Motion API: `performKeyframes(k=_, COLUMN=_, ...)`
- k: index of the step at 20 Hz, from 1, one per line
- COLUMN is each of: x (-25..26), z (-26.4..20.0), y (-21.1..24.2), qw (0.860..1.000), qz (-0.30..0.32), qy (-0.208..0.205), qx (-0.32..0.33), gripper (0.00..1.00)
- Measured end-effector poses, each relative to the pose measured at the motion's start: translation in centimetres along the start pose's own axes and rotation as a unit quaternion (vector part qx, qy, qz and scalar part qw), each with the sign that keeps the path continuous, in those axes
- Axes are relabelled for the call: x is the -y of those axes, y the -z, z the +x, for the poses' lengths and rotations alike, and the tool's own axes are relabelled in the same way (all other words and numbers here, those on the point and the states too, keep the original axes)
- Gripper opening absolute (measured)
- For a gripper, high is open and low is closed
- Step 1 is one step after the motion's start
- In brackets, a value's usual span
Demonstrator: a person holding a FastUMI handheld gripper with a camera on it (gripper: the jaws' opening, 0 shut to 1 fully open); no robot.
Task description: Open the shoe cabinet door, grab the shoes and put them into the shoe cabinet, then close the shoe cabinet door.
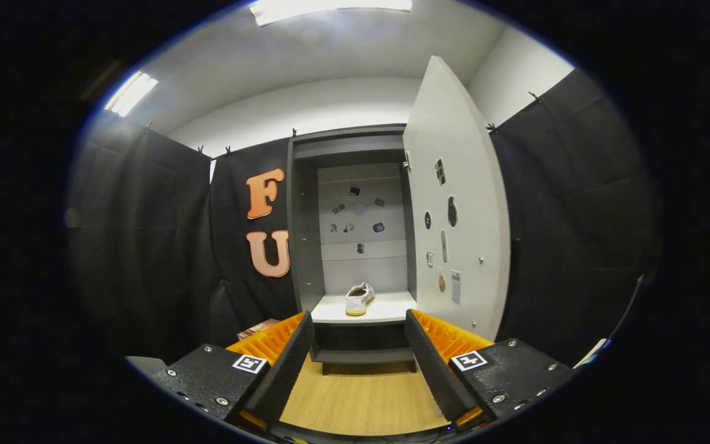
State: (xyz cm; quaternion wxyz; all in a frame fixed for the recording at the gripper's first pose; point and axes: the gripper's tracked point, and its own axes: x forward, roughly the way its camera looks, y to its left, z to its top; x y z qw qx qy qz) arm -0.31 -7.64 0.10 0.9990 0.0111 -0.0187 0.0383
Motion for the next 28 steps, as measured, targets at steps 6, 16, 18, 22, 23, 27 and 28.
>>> performKeyframes(k=6, x=9.8, z=-3.2, y=-1.3, qw=0.997, qz=0.016, qy=0.072, qx=0.015, gripper=0.93)
performKeyframes(k=16, x=20.0, z=1.0, y=-0.5, qw=0.997, qz=0.013, qy=0.075, qx=0.002, gripper=0.93)
performKeyframes(k=18, x=19.9, z=2.0, y=0.4, qw=0.998, qz=0.014, qy=0.059, qx=-0.013, gripper=0.93)
performKeyframes(k=22, x=19.3, z=3.3, y=0.4, qw=0.999, qz=0.001, qy=0.038, qx=-0.011, gripper=0.93)
performKeyframes(k=23, x=19.1, z=3.6, y=0.5, qw=0.999, qz=-0.002, qy=0.037, qx=-0.011, gripper=0.93)
performKeyframes(k=27, x=19.1, z=4.7, y=0.3, qw=0.999, qz=0.001, qy=0.032, qx=-0.011, gripper=0.93)
performKeyframes(k=28, x=19.2, z=4.9, y=0.2, qw=0.999, qz=0.003, qy=0.031, qx=-0.010, gripper=0.93)
